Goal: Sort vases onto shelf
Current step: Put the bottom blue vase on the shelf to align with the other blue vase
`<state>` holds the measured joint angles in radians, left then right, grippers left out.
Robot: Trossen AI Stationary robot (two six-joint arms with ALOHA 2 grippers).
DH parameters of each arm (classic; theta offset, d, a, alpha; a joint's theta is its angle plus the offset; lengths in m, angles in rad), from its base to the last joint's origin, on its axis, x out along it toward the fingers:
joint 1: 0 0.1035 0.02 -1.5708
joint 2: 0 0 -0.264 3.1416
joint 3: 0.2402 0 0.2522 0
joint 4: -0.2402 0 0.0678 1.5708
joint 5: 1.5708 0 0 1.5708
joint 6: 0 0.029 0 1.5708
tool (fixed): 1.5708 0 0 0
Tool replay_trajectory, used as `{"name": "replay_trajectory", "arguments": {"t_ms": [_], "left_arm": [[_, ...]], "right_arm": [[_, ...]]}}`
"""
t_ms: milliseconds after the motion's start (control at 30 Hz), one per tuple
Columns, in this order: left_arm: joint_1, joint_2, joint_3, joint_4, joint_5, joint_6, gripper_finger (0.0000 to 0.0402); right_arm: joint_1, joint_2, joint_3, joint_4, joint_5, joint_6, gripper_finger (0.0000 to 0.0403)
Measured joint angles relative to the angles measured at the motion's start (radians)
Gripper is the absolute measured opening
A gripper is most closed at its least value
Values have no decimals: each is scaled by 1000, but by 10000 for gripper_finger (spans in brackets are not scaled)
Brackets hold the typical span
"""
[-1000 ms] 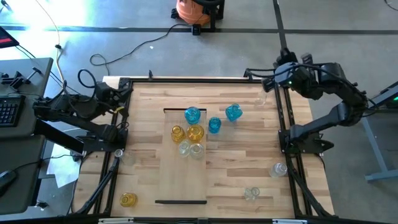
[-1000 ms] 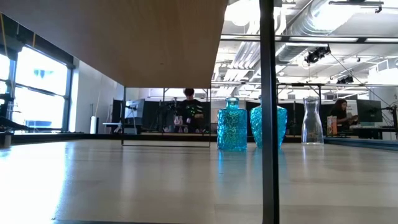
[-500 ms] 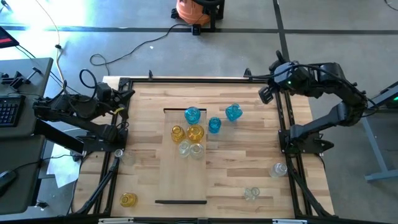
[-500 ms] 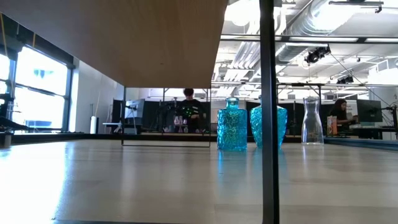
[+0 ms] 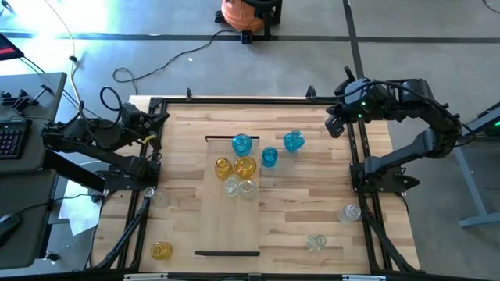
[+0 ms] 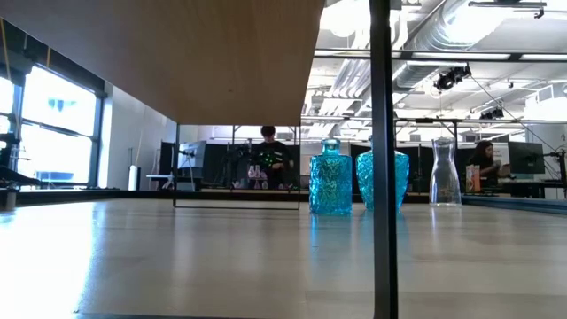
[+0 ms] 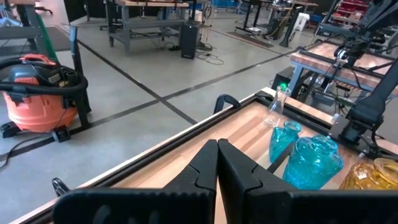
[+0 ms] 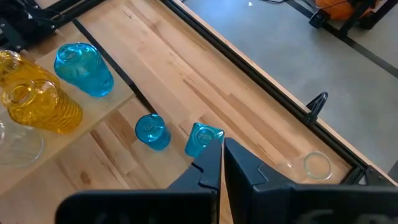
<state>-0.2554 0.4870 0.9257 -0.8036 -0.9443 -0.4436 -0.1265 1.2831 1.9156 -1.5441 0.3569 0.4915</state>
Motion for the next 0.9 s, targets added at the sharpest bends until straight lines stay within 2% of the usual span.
{"name": "replay_trajectory", "arguments": {"t_ms": [767,900], "left_arm": [[0,0,0,-1,1,9,0],[0,0,0,-1,2,-34,0]], "right_arm": [[0,0,0,0,-1,4,0],[0,0,0,47,-1,5,0]]}}
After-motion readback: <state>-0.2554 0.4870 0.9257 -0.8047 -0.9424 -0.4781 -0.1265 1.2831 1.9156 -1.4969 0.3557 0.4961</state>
